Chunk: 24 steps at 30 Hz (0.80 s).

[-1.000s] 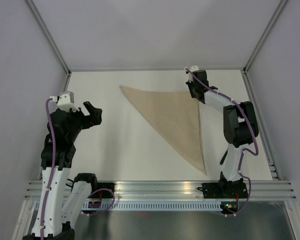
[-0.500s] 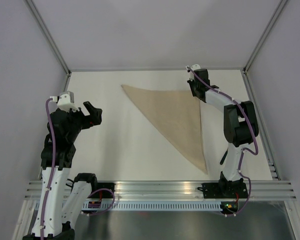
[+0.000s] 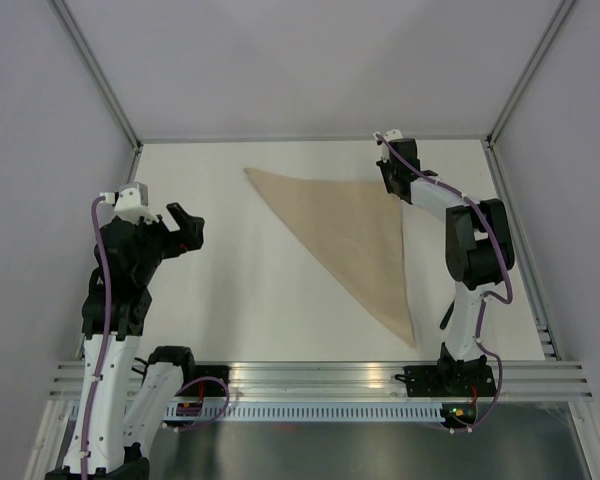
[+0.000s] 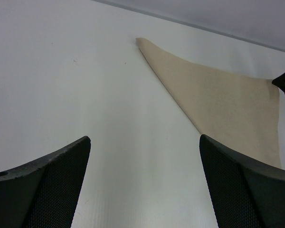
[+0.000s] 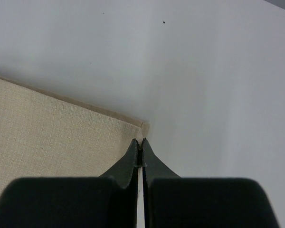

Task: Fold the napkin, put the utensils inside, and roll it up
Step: Fold the napkin at the center of the board.

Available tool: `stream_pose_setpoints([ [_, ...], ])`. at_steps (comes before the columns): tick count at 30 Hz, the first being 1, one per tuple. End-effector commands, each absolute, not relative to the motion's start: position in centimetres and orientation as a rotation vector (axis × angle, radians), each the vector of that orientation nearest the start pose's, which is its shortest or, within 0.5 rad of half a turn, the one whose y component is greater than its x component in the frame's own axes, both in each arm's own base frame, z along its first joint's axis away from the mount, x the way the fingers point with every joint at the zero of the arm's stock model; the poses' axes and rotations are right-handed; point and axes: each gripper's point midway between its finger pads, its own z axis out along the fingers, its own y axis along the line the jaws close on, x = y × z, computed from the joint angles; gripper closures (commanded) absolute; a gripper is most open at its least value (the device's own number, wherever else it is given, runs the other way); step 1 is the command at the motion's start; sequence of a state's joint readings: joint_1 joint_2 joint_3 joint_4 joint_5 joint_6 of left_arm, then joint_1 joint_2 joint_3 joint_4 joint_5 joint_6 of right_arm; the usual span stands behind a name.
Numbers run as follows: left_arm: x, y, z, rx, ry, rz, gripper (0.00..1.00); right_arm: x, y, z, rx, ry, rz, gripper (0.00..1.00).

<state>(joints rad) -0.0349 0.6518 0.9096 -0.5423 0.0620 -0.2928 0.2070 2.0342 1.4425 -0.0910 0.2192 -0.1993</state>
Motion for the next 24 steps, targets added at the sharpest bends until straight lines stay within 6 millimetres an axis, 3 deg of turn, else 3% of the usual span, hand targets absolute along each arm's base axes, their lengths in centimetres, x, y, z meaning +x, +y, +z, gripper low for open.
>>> stream_pose_setpoints([
  [1, 26.1, -3.2, 29.4, -0.146, 1.816, -0.267, 0.0, 54.9, 5.3, 8.5, -0.302, 2.2, -0.312, 1.0],
  [4, 26.1, -3.3, 29.4, -0.143, 1.817, -0.271, 0.0, 55.1, 4.9, 7.9, -0.294, 2.219, -0.337, 0.97],
  [7, 26.1, -3.5, 29.4, -0.137, 1.819, -0.282, 0.0, 55.2, 4.5, 7.5, -0.287, 2.232, -0.344, 0.69],
  [8, 26.1, -3.6, 29.3, -0.131, 1.823, -0.29, 0.0, 55.1, 4.4, 7.5, -0.283, 2.236, -0.348, 0.55],
  [11, 26.0, -4.0, 29.3, -0.117, 1.823, -0.31, 0.0, 55.0, 3.8, 7.9, -0.274, 2.246, -0.344, 0.37],
  [13, 25.8, -4.3, 29.4, -0.106, 1.822, -0.329, 0.0, 54.7, 3.3, 8.9, -0.268, 2.251, -0.332, 0.3],
  [17, 25.4, -5.3, 29.7, -0.07, 1.819, -0.38, 0.0, 52.4, 1.9, 10.8, -0.243, 2.296, -0.286, 0.3],
  [20, 25.1, -5.8, 29.7, -0.05, 1.82, -0.41, 0.0, 48.6, -0.5, 11.4, -0.221, 2.372, -0.237, 0.31],
  [21, 25.0, -5.9, 29.8, -0.046, 1.817, -0.418, 0.0, 46.2, -1.4, 11.2, -0.22, 2.422, -0.234, 0.32],
  [24, 24.7, -6.3, 29.8, -0.032, 1.814, -0.442, 0.0, 41.9, -4.0, 11.1, -0.184, 2.504, -0.192, 0.36],
])
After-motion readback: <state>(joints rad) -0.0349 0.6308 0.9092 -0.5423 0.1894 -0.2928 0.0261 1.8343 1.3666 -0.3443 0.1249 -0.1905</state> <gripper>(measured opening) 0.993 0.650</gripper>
